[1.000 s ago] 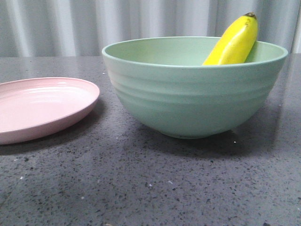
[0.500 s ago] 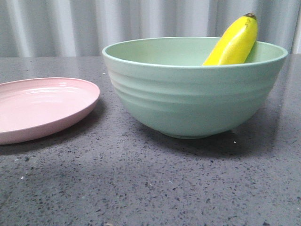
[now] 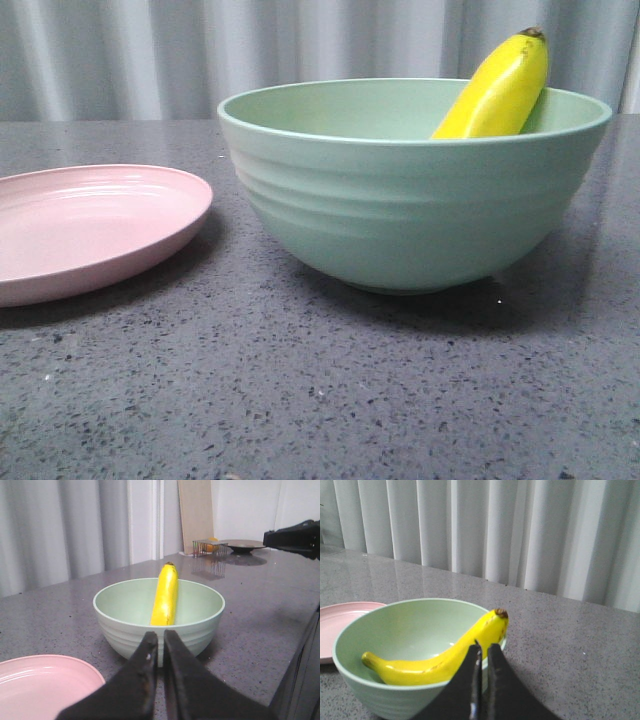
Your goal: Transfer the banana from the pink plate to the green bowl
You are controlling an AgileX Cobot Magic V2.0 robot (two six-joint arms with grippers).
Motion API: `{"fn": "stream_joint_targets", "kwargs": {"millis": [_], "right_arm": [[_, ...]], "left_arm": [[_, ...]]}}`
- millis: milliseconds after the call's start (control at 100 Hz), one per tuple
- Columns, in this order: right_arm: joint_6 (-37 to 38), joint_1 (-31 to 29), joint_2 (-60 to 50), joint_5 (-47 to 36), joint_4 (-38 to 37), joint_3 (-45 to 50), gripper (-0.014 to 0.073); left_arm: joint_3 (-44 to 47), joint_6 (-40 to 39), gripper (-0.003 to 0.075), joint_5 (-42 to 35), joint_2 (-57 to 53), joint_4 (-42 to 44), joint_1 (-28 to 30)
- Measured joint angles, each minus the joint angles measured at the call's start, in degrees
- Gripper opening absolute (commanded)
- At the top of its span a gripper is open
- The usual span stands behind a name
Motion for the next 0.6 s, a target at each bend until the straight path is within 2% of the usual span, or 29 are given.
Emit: {"fn": "stream_joint_targets", "kwargs": {"millis": [160,600], "right_arm": [[0.00,0.00,-2.52,-0.12,0.00,2.94,-0.0065],[0.00,0.00,-2.56,-0.35,-0.26,5.64,-0.0065]], "left_arm": [[3.04,0.00,-0.0020,-1.26,-4.85,0.00,0.00],[4.91,0.00,-0.0020,-1.42,-5.14,0.00,0.00]]}}
